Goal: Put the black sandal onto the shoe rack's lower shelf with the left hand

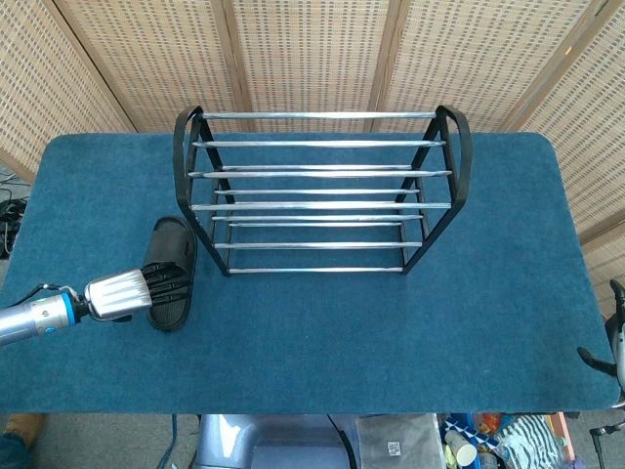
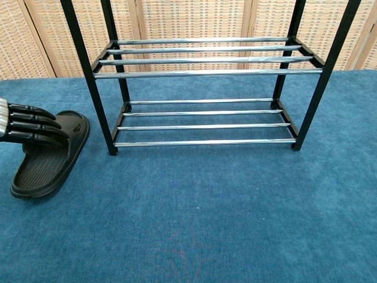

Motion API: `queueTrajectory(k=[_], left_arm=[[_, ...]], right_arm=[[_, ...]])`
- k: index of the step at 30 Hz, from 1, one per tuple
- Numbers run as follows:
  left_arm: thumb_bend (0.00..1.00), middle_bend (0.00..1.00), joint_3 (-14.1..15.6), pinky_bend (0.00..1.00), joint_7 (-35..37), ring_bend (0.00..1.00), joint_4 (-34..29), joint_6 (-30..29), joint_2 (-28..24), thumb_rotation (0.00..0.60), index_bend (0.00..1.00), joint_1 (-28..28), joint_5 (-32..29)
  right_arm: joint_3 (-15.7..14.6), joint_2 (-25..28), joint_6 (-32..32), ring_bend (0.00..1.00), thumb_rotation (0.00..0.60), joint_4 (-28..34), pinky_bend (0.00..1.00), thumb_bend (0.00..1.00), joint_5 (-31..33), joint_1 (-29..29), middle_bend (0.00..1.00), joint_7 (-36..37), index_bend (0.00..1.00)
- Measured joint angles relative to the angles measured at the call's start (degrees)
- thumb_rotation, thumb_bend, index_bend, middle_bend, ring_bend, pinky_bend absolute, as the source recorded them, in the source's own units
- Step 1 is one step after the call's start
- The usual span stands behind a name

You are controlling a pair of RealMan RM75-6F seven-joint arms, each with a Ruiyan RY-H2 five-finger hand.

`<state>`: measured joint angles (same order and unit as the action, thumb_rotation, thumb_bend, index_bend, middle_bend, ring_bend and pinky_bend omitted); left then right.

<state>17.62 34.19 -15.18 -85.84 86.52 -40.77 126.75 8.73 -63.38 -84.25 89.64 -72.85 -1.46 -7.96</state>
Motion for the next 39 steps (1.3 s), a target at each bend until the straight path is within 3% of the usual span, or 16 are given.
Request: queueTrajectory(k=[13, 30, 35, 39], left_arm=[[0.17, 0.0, 5.9, 0.04, 2.5, 0.0, 2.9, 6.2, 3.1, 0.6, 0.0, -5.1, -0.2], [0.17, 0.01, 10.6, 0.05, 2.8, 0.01, 3.9, 10.3, 6.6, 0.6, 0.0, -8.1, -0.9], [0.17, 0.13, 10.5, 0.07, 1.1, 0.08, 4.5, 9.3, 7.4, 0.6, 0.15, -7.3, -2.2], [0.17, 0.3, 10.7, 0.23, 0.7, 0.22, 4.8, 8.3, 8.1, 0.6, 0.32, -6.6, -2.8]], right_arm=[[1.5, 0.0, 1.9, 0.0, 0.6, -1.3, 0.0, 0.0, 3.8, -0.7, 0.0, 0.1, 0.0], [1.8, -0.5, 3.5, 0.0, 0.6, -2.8, 0.0, 0.0, 5.9, -1.2, 0.0, -0.2, 0.0], [1.8, -0.6, 3.7, 0.0, 0.6, -2.9, 0.0, 0.0, 6.0, -1.3, 0.0, -0.1, 0.0], [1.7, -0.6, 3.8, 0.0, 0.6, -2.9, 0.0, 0.0, 6.0, -1.3, 0.0, 0.0, 0.0]])
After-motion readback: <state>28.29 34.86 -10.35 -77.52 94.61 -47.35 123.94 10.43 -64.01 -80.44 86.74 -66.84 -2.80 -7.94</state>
